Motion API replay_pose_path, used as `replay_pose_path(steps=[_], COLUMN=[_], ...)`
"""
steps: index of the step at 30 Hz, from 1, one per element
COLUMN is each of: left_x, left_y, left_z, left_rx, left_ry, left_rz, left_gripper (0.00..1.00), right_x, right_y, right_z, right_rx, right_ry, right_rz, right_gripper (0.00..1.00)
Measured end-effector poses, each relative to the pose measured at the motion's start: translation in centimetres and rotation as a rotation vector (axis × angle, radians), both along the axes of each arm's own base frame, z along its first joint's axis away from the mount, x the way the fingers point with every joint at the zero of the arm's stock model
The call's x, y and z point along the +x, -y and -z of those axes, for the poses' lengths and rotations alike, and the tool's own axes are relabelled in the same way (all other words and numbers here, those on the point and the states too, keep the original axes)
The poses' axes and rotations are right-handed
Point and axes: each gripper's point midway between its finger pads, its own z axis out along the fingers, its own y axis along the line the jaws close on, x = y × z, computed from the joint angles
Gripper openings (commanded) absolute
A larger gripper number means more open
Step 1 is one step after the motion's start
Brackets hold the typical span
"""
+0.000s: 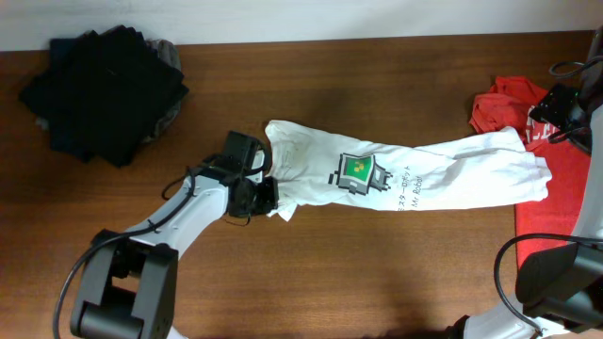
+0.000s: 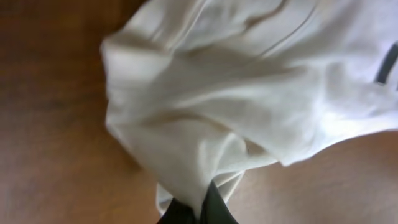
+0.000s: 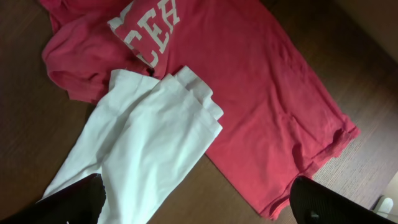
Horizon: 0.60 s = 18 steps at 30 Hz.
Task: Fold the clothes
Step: 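Reach the left gripper to the white T-shirt's left end and grasp, then drag the white T-shirt leftward and down with the left gripper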
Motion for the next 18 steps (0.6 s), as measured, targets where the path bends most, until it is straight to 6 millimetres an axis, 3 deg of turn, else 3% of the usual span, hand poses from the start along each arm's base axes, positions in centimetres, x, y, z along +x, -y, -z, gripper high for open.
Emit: replay_pose_path(steps=[4,8,11,14,18], left_x=[-0.8,-0.4,-1.3,-3.0,-4.0], left_y=[-3.1,-7.7,-10.3,-13.3,-17.2], left_z=[-2.9,-9.7,-13.3,-15.0,-15.7], left_rx=[0.027,0.059,0.087,0.176,0.32], left_ry=[-0.021,0.106,0.19,0.23,0.254], left_rz=[-0.075,-0.202,-0.269,-0.342,-0.437], left_gripper=[0.01,0.01,0.01,0.01,0.04], right_x=[0.0,0.0,0.0,0.0,0.0], right_y=[0.0,0.0,0.0,0.0,0.0], right_z=[0.0,0.0,0.0,0.0,0.0], right_rx=[0.0,0.0,0.0,0.0,0.0], right_ry=[0.0,0.0,-0.001,-0.001,0.0], right_rz=[0.0,0.0,0.0,0.0,0.0], right_gripper=[0.98,0.98,0.98,0.98,0.98])
